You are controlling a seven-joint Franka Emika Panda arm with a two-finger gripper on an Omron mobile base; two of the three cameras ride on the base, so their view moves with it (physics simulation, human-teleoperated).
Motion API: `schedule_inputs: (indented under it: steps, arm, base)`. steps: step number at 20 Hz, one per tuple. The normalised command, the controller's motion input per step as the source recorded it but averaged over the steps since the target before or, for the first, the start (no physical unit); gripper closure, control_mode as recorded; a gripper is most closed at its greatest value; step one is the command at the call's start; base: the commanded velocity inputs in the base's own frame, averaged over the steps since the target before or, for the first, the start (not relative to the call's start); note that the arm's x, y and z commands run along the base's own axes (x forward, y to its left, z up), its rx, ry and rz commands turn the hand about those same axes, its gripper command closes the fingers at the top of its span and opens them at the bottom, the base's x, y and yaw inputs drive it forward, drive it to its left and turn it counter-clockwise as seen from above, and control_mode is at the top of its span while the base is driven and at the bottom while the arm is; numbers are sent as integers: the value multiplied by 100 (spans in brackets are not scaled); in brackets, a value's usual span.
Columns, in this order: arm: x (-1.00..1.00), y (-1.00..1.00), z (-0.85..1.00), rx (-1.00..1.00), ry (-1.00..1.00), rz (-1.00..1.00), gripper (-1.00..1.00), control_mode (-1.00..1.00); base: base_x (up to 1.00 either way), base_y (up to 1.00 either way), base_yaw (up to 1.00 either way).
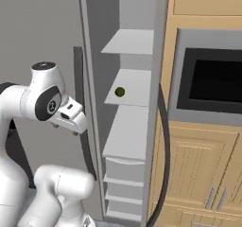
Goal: Take the lime and squash out of the freezer and place them in the tupperware container on the counter. Then put the tupperware containing the vegetables back in the freezer.
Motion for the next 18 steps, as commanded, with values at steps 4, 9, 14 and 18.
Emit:
schedule_inputs:
  steps: [4, 9, 14, 18]
  arm:
    - [0, 0, 0, 0, 0, 0, -100, 100]
    - [0, 0, 0, 0, 0, 0, -100, 100]
    - [0, 0, 0, 0, 0, 0, -100, 100]
    - [0, 0, 0, 0, 0, 0, -100, 100]
  base:
    - [27, -27, -17]
    - [37, -37, -8]
    - [40, -46, 0]
    - [62, -31, 0]
